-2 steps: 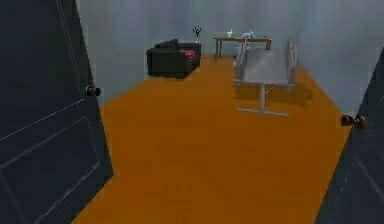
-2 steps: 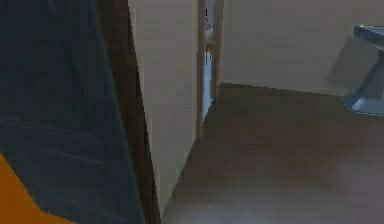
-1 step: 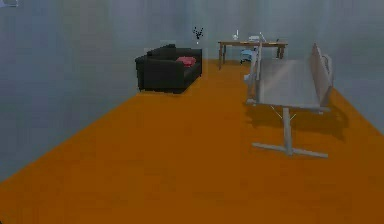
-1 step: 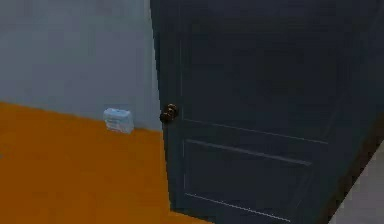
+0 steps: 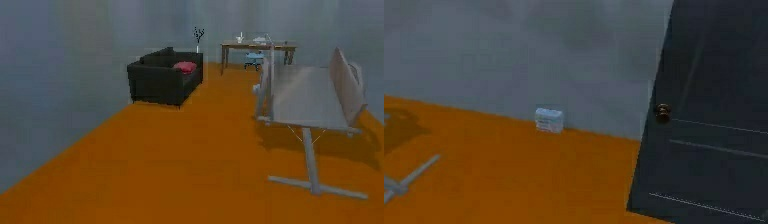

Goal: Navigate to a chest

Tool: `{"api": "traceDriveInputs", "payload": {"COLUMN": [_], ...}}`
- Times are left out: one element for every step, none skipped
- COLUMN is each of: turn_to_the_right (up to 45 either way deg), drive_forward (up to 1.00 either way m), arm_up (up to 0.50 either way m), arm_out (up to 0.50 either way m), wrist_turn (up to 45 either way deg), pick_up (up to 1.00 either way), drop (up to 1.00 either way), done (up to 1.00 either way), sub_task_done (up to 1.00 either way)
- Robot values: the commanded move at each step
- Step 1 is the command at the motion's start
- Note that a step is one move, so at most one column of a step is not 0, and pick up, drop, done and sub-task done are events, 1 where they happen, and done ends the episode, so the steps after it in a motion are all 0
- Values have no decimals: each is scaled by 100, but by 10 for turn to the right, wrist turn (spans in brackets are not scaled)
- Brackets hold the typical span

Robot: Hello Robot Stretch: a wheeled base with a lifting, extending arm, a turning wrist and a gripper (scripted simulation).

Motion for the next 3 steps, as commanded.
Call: {"api": "traceDriveInputs", "payload": {"turn_to_the_right": [-330, 0, -450], "drive_forward": [0, 20, 0], "arm_up": [0, 0, 0], "arm_out": [0, 0, 0], "wrist_turn": [0, 0, 0], "pick_up": [0, 0, 0], "drop": [0, 0, 0], "done": [0, 0, 0], "sub_task_done": [0, 0, 0]}}
